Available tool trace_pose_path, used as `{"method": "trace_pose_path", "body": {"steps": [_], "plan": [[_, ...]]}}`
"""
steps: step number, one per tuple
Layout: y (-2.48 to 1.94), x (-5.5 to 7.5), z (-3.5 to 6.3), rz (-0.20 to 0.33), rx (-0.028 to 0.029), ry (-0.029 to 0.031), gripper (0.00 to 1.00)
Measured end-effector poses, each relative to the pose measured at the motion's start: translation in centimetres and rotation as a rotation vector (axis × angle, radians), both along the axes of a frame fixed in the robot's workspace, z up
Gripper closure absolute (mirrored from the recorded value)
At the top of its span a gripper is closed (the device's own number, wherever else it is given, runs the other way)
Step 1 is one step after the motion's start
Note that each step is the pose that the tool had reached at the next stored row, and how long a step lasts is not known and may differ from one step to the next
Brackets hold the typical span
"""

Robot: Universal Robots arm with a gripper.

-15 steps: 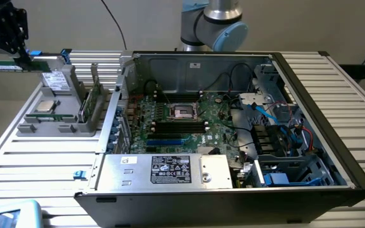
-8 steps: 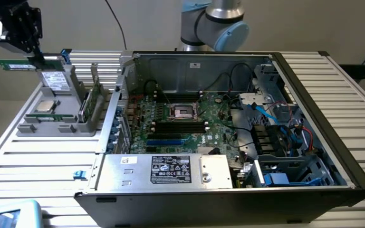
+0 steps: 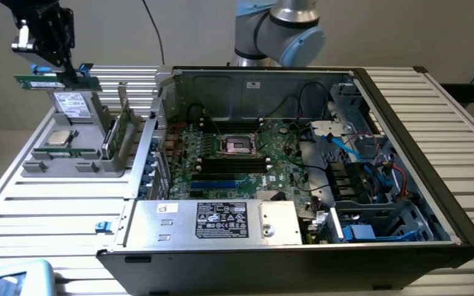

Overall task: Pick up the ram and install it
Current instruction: 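Pick up the ram and move it above insertion slot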

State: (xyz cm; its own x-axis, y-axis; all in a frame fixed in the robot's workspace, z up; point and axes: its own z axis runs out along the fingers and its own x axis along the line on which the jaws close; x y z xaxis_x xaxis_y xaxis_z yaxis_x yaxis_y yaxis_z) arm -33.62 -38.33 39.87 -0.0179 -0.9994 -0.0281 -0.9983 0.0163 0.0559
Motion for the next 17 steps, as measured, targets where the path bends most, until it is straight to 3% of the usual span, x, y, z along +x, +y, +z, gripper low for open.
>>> {"method": "trace_pose_path", "body": {"steps": [17], "plan": [[-0.01,7.1,0.12,0.002,-0.0001,0.0220,0.87]]}}
